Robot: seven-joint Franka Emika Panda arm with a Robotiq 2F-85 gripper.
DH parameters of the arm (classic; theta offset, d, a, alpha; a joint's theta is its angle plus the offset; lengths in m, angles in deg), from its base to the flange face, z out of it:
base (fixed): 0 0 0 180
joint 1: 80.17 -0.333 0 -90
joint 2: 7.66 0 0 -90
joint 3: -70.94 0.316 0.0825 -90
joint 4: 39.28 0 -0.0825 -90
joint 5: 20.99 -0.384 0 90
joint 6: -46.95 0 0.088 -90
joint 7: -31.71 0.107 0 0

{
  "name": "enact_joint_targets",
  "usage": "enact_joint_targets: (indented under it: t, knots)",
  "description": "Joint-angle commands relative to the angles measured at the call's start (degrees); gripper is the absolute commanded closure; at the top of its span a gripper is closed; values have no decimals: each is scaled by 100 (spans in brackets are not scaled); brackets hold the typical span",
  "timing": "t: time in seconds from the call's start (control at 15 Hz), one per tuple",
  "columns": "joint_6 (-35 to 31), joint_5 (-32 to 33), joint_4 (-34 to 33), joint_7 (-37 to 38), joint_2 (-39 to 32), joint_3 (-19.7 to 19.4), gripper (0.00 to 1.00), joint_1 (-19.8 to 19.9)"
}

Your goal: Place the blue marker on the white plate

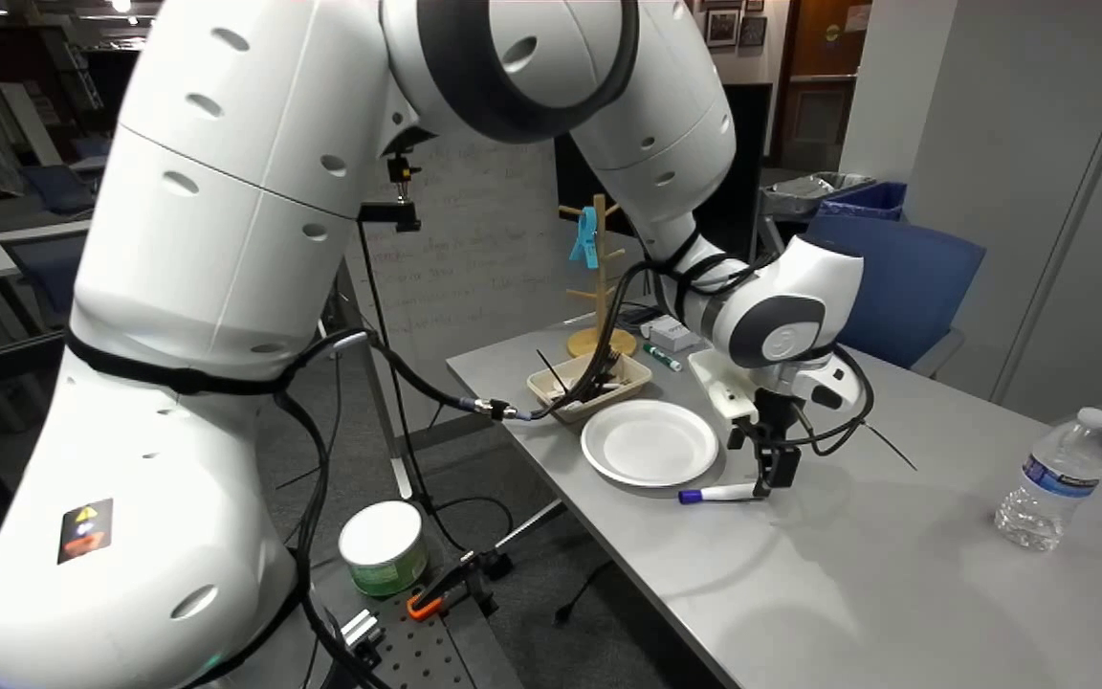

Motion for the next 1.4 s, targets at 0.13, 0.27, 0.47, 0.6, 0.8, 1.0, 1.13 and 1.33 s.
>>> enact_joint_targets:
  t: [0.13, 0.27, 0.47, 0.6, 0.8, 1.0, 1.13, 1.33]
  knots:
    - [-287, -295, -526, 203, -653, -22, 0, -6]
    - [-320, -344, -609, 222, -761, -26, 19, 6]
    - [-363, -374, -680, 259, -849, -44, 51, 31]
    - [-382, -381, -678, 289, -836, -71, 66, 57]
    - [-432, -408, -586, 348, -752, -105, 88, 84]
    - [-426, -465, -535, 316, -678, -106, 94, 102]
    - [-426, -472, -515, 288, -656, -98, 94, 118]
    - [-380, -424, -276, 150, -389, -40, 94, 91]
